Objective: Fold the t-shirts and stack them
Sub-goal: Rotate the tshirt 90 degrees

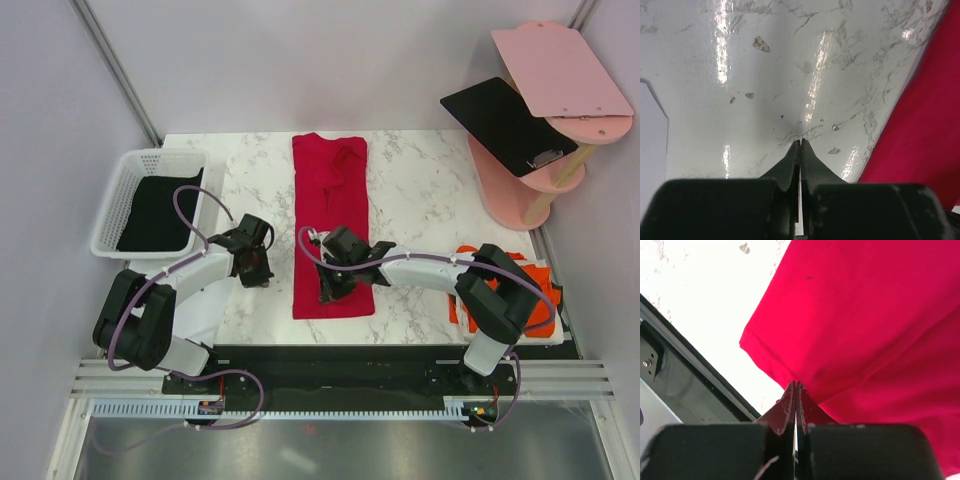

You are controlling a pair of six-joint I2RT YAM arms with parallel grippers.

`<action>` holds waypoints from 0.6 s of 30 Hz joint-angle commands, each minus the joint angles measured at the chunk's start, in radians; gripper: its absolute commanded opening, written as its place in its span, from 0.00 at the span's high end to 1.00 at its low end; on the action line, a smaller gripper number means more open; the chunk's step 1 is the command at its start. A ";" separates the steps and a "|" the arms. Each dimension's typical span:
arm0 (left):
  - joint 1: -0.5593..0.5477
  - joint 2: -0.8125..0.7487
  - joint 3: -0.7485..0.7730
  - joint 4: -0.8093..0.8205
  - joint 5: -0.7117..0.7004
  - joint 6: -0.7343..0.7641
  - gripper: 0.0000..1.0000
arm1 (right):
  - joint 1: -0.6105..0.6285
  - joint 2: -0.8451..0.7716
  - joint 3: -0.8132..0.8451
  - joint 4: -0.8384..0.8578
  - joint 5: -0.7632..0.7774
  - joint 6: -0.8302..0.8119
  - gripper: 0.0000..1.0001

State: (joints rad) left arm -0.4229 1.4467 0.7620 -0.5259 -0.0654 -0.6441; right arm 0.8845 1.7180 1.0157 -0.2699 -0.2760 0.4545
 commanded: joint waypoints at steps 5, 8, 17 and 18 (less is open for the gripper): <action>0.003 0.000 -0.010 0.032 0.010 0.029 0.98 | 0.018 -0.009 -0.028 -0.107 0.069 0.019 1.00; 0.003 0.000 -0.015 0.032 0.012 0.029 0.98 | 0.018 -0.027 -0.049 -0.133 0.087 0.021 1.00; 0.001 -0.003 -0.023 0.052 0.030 0.021 0.98 | 0.022 0.025 -0.095 -0.089 0.144 0.012 1.00; 0.001 -0.008 -0.027 0.058 0.045 0.023 0.98 | 0.025 -0.013 -0.098 -0.080 0.161 0.015 1.00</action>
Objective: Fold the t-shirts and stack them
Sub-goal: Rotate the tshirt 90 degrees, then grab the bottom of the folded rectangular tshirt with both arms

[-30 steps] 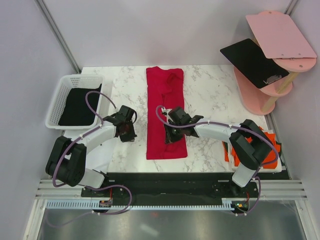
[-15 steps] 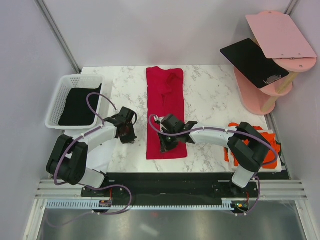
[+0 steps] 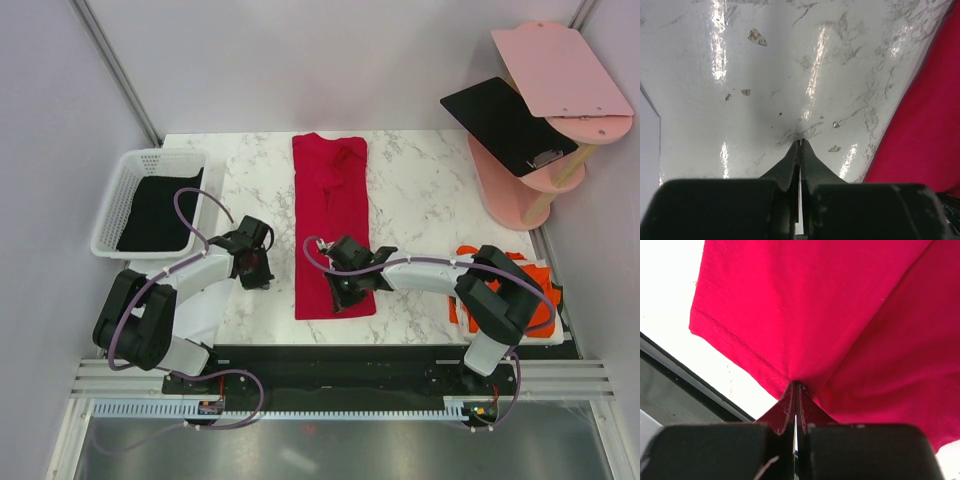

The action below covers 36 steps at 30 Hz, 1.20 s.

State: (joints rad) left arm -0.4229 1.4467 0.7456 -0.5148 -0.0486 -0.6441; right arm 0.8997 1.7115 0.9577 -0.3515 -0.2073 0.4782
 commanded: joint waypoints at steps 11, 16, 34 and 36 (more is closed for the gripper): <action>-0.037 -0.196 -0.167 0.234 0.147 0.014 0.00 | 0.007 -0.521 -0.187 0.039 0.384 0.097 0.30; -0.057 -0.181 -0.244 0.347 0.239 -0.035 0.10 | -0.025 -0.579 -0.273 0.000 0.402 0.160 0.36; -0.243 -0.112 -0.321 0.427 0.242 -0.207 0.48 | -0.111 -0.589 -0.482 0.055 0.315 0.316 0.44; -0.246 -0.121 -0.319 0.405 0.236 -0.206 0.49 | -0.111 -0.567 -0.511 0.126 0.286 0.327 0.46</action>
State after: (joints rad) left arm -0.6525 1.3090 0.4435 0.0154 0.2359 -0.8295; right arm 0.7929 1.1164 0.4896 -0.3515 0.1383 0.7628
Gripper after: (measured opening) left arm 0.513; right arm 0.555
